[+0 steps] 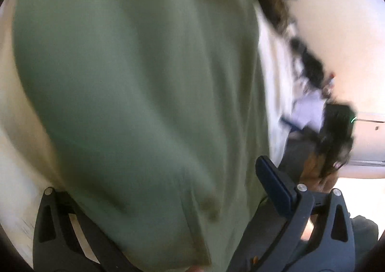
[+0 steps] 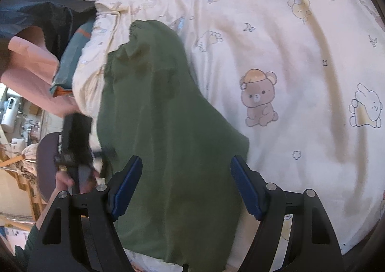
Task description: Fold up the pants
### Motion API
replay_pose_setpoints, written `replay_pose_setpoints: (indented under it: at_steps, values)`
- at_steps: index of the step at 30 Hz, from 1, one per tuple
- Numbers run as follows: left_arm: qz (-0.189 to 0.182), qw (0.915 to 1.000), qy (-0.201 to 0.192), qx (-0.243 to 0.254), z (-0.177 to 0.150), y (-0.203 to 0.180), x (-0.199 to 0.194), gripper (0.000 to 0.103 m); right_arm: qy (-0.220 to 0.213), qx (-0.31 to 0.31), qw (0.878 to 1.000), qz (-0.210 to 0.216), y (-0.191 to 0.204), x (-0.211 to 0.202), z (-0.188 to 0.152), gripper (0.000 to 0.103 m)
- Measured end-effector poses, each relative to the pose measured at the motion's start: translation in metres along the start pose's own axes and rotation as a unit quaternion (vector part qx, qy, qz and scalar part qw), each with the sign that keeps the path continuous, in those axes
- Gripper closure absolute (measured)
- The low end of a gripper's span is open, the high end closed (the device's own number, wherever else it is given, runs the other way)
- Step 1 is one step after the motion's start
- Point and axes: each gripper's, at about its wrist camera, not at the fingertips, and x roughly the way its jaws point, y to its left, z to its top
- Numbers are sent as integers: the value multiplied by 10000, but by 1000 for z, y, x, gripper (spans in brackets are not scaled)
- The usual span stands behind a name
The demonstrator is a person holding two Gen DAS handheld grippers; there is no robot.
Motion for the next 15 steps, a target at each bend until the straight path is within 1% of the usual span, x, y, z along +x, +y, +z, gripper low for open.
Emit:
replay_pose_setpoints:
  at_steps: [1, 2, 3, 4, 5, 7, 9, 11, 12, 14, 15]
  values:
    - [403, 9992, 5, 63, -8, -5, 3, 14, -1, -11, 10000, 40, -1, 0, 1, 25]
    - [811, 9964, -165, 197, -14, -13, 2, 16, -10, -12, 10000, 80, -2, 0, 1, 25]
    - [1069, 9934, -387, 154, -18, -17, 1, 19, -16, 9, 9999, 134, -5, 0, 1, 25]
    - [1163, 9917, -546, -11, -20, -17, -1, 23, 13, 69, 9999, 156, -8, 0, 2, 25]
    - [1206, 9898, -734, -213, -21, -17, -2, 23, 45, 157, 9996, 220, -10, 0, 3, 25]
    - [1296, 9864, -962, -323, -21, -18, -4, 27, 6, 195, 9989, 430, -11, -5, 4, 25]
    - [1320, 9829, -1176, -512, -18, -17, -7, 31, -25, 189, 9990, 399, -10, -7, 3, 25]
    - [1137, 9792, -1482, -793, -21, -10, -13, 32, -30, 230, 9985, 502, -10, -9, 1, 25]
    - [1072, 9764, -1624, -933, -19, -6, -17, 34, -45, 232, 9984, 515, -10, -10, 1, 25]
    - [999, 9759, -1666, -994, -16, -4, -15, 38, -72, 242, 9983, 516, -10, -12, 0, 25]
    - [1074, 9766, -1597, -957, -15, -3, -13, 54, -83, 253, 9983, 527, -10, -12, -1, 25]
